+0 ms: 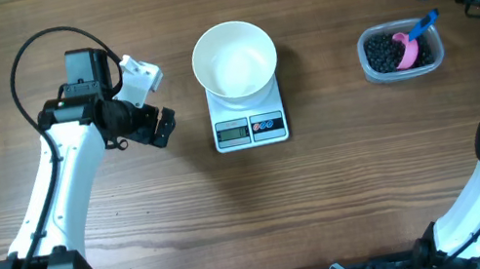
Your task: Scoop item into bowl and weigh 150g on scale
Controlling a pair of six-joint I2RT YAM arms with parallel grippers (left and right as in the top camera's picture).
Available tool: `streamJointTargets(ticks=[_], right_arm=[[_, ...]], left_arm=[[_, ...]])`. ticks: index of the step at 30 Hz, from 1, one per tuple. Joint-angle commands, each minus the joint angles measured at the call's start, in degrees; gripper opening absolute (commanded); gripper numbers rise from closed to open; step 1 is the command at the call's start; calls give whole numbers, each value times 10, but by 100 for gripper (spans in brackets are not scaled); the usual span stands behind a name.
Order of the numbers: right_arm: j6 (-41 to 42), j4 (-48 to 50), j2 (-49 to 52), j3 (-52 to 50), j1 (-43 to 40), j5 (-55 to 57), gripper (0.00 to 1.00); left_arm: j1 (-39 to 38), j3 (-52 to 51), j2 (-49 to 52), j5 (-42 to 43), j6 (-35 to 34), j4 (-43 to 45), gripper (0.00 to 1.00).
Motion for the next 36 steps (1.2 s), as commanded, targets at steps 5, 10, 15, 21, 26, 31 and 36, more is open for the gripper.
streamJointTargets(ticks=[5, 10, 15, 21, 26, 31, 36], right_arm=[[3, 1, 6, 14, -4, 2, 100], [3, 1, 6, 14, -4, 2, 100], [2, 1, 6, 14, -4, 2, 100], [2, 1, 6, 14, -4, 2, 100], [2, 1, 6, 14, -4, 2, 100], [3, 1, 6, 14, -4, 2, 100], [3, 1, 6, 14, -4, 2, 100]], left_arm=[[1, 8, -7, -3, 11, 0, 100], [1, 8, -7, -3, 11, 0, 100], [1, 8, -7, -3, 11, 0, 100], [1, 8, -7, -3, 11, 0, 100], [1, 8, -7, 0, 11, 3, 100], [1, 8, -7, 43, 6, 2, 100], [-7, 8, -24, 123, 83, -42, 100]])
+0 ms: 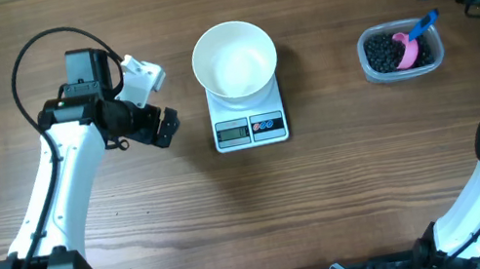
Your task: Scoop item into bowl and weigh 150g on scale
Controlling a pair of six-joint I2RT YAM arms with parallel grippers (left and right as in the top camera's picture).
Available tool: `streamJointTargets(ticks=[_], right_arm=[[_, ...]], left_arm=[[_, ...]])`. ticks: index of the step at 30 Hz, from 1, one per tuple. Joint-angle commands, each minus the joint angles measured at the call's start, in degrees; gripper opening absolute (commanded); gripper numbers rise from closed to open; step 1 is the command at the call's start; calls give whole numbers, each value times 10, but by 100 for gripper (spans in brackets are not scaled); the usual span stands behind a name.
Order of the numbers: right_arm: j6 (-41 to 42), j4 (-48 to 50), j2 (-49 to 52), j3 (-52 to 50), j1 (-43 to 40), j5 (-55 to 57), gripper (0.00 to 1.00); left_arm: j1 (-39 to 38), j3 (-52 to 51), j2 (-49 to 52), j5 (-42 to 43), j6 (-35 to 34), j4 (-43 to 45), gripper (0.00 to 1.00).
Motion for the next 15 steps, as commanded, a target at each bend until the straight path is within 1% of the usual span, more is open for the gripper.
streamJointTargets(ticks=[1, 2, 3, 5, 8, 9, 10, 13, 15], right_arm=[[3, 1, 6, 14, -4, 2, 100], [3, 1, 6, 14, -4, 2, 100], [2, 1, 6, 14, -4, 2, 100], [2, 1, 6, 14, -4, 2, 100], [3, 1, 6, 14, -4, 2, 100], [3, 1, 6, 14, -4, 2, 100], [2, 1, 6, 14, -4, 2, 100], [2, 1, 6, 14, -4, 2, 100], [2, 3, 6, 14, -4, 2, 100]], left_arm=[[-14, 8, -32, 114, 147, -58, 100], [-21, 8, -38, 133, 189, -77, 100], [-31, 8, -44, 143, 214, -92, 100], [-51, 7, -46, 137, 216, -102, 100], [-59, 7, -45, 137, 216, -100, 100], [-59, 7, -45, 151, 206, -108, 100], [-59, 7, -45, 164, 216, -114, 100], [-59, 7, -45, 167, 327, -144, 100], [-59, 7, -42, 167, 361, -160, 100]])
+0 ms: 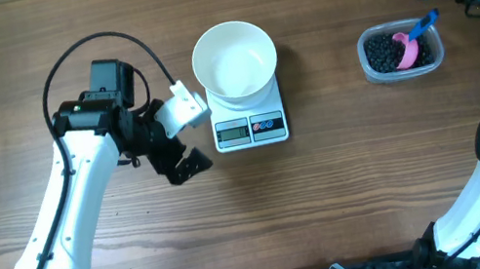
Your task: Scoop item into bowl and weigh 150g on scale
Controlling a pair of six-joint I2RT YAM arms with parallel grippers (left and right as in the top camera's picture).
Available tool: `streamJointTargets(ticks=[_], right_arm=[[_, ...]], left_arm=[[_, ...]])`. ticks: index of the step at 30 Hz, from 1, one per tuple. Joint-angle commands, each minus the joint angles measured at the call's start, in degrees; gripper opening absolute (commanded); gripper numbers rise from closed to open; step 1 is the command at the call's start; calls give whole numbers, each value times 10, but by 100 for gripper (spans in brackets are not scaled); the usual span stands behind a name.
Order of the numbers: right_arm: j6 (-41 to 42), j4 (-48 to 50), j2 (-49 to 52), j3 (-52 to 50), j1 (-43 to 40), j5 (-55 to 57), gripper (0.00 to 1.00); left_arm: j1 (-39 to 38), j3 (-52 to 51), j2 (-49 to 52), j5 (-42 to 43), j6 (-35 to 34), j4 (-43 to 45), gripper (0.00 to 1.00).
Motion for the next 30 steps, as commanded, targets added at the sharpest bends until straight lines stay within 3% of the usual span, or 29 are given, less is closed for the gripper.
streamJointTargets(ticks=[1, 8, 15, 23, 30], right_arm=[[2, 3, 6, 14, -4, 2, 100], [4, 45, 6, 14, -4, 1, 100], [93, 60, 6, 14, -4, 2, 100], [87, 24, 6, 14, -4, 1, 100], [66, -5, 6, 14, -4, 1, 100]], left_arm=[[-1, 7, 0, 22, 105, -19, 100], [-30, -7, 19, 10, 108, 13, 100], [-33, -13, 78, -48, 106, 64, 100], [-33, -13, 145, -48, 106, 103, 100], [-33, -7, 129, -78, 106, 87, 100]])
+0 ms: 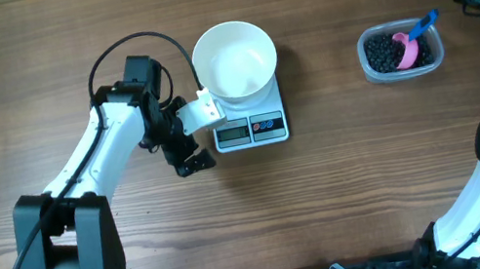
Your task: Scoop item into bowl and weigh 150g on scale
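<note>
A white bowl stands empty on the white digital scale at the middle of the table. My left gripper hovers low beside the scale's front left corner; its dark fingers look shut with nothing in them. At the right, a clear container holds dark round items, and a pink scoop with a blue handle lies in it. My right gripper hangs at the far top right, behind the container. Its fingers are too small and dark to read.
The wooden table stretches around the scale. The left arm's black cable loops behind its wrist. The right arm's base and links stand along the right edge.
My left gripper has moved right and slightly back, from left of the scale to close against its front left corner. The right arm has shifted only slightly. Bowl, scale and container are unmoved.
My left gripper first hovered well left of the scale, and was still there 1.5 s ago. Then it was lower and nearer the scale, and now sits at its front left corner. My right gripper stayed at the top right throughout, and the scoop stayed in the container.
</note>
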Controlling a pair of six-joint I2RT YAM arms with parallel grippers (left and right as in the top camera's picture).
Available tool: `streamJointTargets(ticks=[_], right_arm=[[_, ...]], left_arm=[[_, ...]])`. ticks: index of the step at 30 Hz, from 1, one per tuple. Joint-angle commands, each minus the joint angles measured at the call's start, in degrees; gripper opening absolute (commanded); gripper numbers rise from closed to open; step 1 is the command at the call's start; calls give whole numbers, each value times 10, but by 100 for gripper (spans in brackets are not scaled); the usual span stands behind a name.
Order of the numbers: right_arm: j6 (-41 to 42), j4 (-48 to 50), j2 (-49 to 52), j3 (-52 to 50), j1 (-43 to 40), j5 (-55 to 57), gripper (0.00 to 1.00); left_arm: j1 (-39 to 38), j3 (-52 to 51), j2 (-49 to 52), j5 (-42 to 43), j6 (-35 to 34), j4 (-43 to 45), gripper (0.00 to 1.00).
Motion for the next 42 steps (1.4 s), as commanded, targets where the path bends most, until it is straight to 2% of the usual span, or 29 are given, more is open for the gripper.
streamJointTargets(ticks=[1, 7, 24, 29, 32, 34, 36, 37, 38, 39, 42], right_arm=[[-21, -10, 6, 13, -4, 1, 100], [-54, -25, 6, 13, -4, 3, 100], [-53, -41, 6, 13, -4, 4, 100], [-52, -86, 6, -6, -4, 41, 99], [-52, -103, 6, -36, 0, -17, 85], [-53, -89, 6, -62, 7, -12, 81], [-53, -65, 6, -91, 15, -12, 72], [-54, -59, 6, -95, 17, -12, 62], [-54, -52, 6, -95, 17, -12, 48], [-53, -42, 6, -94, 17, -12, 42], [-52, -31, 6, -93, 17, -14, 41]], left_arm=[[-2, 4, -23, -27, 11, -19, 100], [-2, 7, -101, -51, 12, -7, 100], [-6, 7, -103, -40, 11, 8, 100], [-6, 7, -103, -40, 11, 8, 100], [-6, 7, -103, -40, 11, 8, 100], [-6, 7, -103, -40, 11, 8, 100], [-6, 7, -103, -40, 11, 8, 100], [-6, 7, -103, -40, 11, 8, 100], [-6, 7, -103, -40, 11, 8, 100], [-6, 7, -103, -40, 11, 8, 100], [-6, 7, -103, -40, 11, 8, 100]])
